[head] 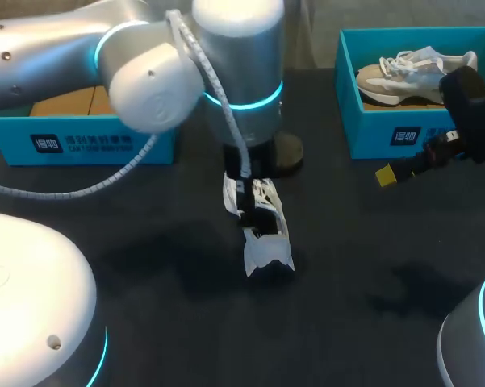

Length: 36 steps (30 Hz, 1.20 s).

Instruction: Take the shoe out of the shoebox, open the shoe tongue, remove and reinsert the insole, then place the shoe into the shoebox

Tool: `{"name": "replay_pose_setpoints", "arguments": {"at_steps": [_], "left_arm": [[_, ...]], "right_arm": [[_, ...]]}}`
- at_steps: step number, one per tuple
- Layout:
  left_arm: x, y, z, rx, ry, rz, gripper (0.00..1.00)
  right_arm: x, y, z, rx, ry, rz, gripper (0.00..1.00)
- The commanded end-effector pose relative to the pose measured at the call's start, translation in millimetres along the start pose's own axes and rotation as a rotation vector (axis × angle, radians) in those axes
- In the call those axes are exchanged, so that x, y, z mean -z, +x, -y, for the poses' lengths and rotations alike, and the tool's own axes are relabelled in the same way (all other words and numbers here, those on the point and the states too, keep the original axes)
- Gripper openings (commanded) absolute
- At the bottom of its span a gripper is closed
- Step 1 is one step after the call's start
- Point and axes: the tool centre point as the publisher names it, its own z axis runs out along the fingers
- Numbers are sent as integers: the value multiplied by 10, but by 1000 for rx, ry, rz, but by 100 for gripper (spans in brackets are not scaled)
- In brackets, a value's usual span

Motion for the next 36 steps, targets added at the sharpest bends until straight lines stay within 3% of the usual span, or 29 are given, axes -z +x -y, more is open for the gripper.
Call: {"name": "replay_pose_setpoints", "arguments": {"at_steps": [1,12,16,33,36], "left_arm": [[-152,165,150,-6,2,6,100],[-522,537,374,-37,37,18,100],[-717,598,390,-31,5,26,100],[-1178,611,287,53,2,30,100],[-1198,606,274,63,1,27,89]], "right_arm": [[-18,-2,-26,-3,5,1,100],[-18,-2,-26,-3,5,1,100],[-18,-2,-26,-3,5,1,100],[-18,-2,-26,-3,5,1,100],[-18,-2,-26,-3,5,1,100]]}}
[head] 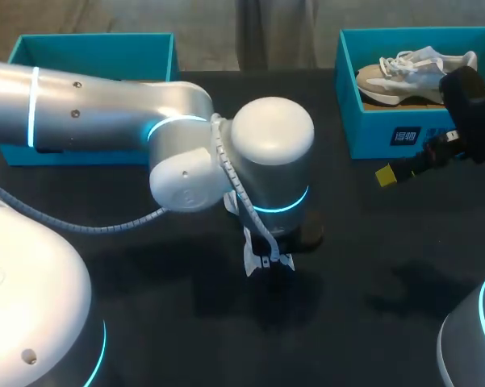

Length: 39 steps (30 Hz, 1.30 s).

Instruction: Take the shoe out of the shoebox, open the shoe tongue, remove and reinsert the insole, then place the shoe into the shoebox

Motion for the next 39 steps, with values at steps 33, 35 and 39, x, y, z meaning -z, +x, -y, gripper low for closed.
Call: {"name": "replay_pose_setpoints", "arguments": {"at_steps": [33,35,39], "left_arm": [[1152,-86,-108,-36,-7,-114,0],[1320,-97,-103,-51,4,-120,0],[1579,-120,-98,-75,-15,-87,0]], "right_arm": [[-18,-1,-26,-3,5,1,100],[-18,-1,-26,-3,5,1,100],[-18,-1,-26,-3,5,1,100]]}}
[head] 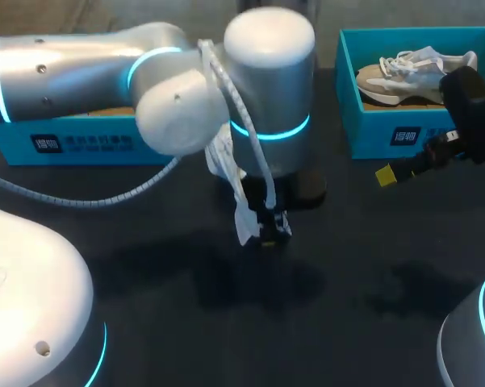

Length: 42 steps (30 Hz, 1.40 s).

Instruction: Take the shoe out of the shoebox, open the shoe tongue, remove and reinsert the insole, then place the shoe into the shoebox

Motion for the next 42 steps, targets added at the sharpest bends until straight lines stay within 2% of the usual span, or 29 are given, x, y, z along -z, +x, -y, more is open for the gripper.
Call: {"name": "replay_pose_setpoints", "arguments": {"at_steps": [1,5,11,34,42], "left_arm": [[601,49,-63,-5,-4,25,0],[781,72,-43,-13,-14,50,0],[986,118,24,-14,14,85,0],[986,118,24,-14,14,85,0],[1150,-124,-390,-78,19,52,0]], "right_arm": [[-18,-2,-26,-3,5,1,100],[-18,-2,-26,-3,5,1,100],[-18,-2,-26,-3,5,1,100],[-18,-2,-26,-3,5,1,100],[-18,-2,-26,-3,5,1,100]]}}
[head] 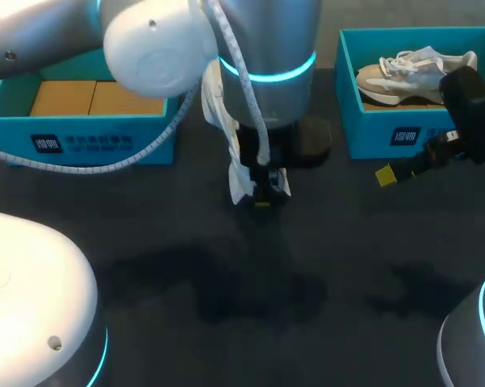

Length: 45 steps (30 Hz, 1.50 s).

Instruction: Take the shoe out of the shoebox, open the shoe tongue, remove and reinsert the insole, then place the shoe into the shoebox

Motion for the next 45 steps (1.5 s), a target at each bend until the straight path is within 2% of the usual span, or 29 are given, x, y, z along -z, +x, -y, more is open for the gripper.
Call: {"name": "replay_pose_setpoints", "arguments": {"at_steps": [1,11,17,30,45], "left_arm": [[113,-120,-349,-23,33,-28,0],[198,-375,-1043,-26,47,-65,0],[144,-555,-1475,8,50,-88,0],[78,-782,-2243,46,46,-119,0],[-55,-1037,-3196,-55,46,-177,0]], "right_arm": [[-18,-2,-26,-3,5,1,100],[-18,-2,-26,-3,5,1,100],[-18,-2,-26,-3,5,1,100],[-18,-2,-26,-3,5,1,100],[-18,-2,-26,-3,5,1,100]]}}
